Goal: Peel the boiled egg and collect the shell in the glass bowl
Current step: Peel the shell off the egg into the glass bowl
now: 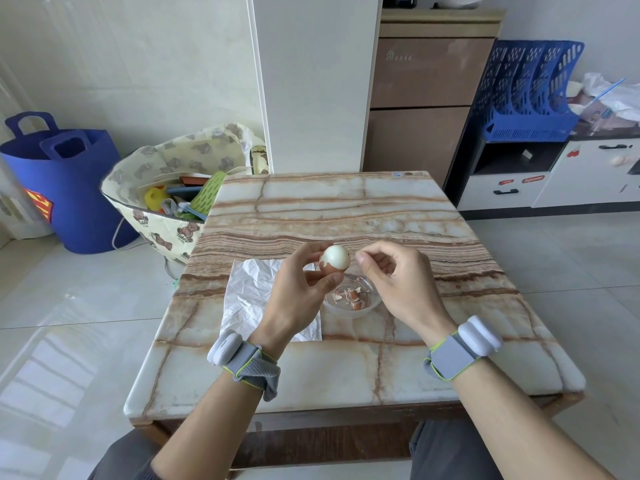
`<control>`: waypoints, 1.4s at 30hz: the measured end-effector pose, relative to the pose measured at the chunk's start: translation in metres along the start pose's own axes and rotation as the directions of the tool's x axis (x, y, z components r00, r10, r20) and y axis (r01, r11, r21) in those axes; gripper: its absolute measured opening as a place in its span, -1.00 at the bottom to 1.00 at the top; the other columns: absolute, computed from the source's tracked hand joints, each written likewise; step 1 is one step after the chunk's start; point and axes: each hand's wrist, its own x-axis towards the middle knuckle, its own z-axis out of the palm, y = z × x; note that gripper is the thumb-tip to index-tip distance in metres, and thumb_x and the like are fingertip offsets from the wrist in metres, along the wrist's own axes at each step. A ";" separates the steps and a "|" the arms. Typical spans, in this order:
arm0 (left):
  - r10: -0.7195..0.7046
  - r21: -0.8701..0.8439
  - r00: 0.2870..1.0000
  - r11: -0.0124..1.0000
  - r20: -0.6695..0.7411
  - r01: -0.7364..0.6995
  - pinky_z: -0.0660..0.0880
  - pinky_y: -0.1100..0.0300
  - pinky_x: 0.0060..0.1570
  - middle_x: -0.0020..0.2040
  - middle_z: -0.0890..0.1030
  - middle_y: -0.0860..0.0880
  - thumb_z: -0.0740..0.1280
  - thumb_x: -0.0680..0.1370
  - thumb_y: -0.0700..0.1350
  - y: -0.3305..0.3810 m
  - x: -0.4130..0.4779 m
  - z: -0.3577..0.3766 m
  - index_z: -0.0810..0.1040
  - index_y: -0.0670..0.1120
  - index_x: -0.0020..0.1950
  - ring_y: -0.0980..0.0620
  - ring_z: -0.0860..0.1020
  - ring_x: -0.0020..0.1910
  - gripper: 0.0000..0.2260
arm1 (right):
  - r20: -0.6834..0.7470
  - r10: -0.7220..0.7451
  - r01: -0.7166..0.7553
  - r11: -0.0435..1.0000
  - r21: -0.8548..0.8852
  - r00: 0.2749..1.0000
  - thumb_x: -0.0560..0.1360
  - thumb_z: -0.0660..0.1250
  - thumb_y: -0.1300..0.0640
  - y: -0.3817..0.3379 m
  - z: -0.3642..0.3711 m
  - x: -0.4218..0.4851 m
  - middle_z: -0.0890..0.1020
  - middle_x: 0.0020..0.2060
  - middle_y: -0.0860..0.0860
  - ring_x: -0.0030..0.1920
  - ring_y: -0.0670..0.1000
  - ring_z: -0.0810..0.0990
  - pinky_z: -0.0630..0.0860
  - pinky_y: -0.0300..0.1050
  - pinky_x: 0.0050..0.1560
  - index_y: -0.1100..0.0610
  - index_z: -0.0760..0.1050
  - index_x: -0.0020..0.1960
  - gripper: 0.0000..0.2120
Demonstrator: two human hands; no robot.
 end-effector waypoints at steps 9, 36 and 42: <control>0.013 0.012 1.000 1.000 0.008 -0.014 0.63 0.24 0.05 0.18 0.65 -0.04 0.51 0.52 -0.29 0.000 0.001 0.001 0.56 -0.10 0.38 0.11 0.73 -0.06 -0.56 | -0.004 0.009 -0.008 0.996 0.088 1.000 0.56 0.50 0.18 -0.008 0.004 0.002 0.73 -0.23 -0.04 -0.22 -0.02 0.66 0.58 -0.21 -0.16 0.14 0.72 -0.04 -0.97; 0.051 0.043 0.999 0.998 0.015 -0.051 0.59 0.33 0.02 0.22 0.61 -0.01 0.49 0.51 -0.35 -0.005 0.003 0.002 0.57 -0.08 0.38 0.24 0.69 -0.11 -0.54 | 0.011 0.014 -0.014 0.999 0.044 1.000 0.58 0.42 0.28 -0.002 0.006 0.002 0.70 -0.25 0.00 -0.26 -0.01 0.62 0.50 -0.36 -0.28 0.13 0.69 -0.04 -0.90; 0.019 0.038 0.998 0.999 0.052 -0.021 0.61 0.14 0.22 0.34 0.60 -0.06 0.45 0.55 -0.36 -0.004 0.001 0.003 0.51 -0.03 0.45 0.07 0.72 0.05 -0.49 | 0.017 -0.005 0.003 0.995 0.095 1.000 0.62 0.44 0.14 -0.006 0.008 0.003 0.72 -0.22 -0.06 -0.23 -0.04 0.64 0.54 -0.28 -0.23 0.11 0.71 -0.01 -0.92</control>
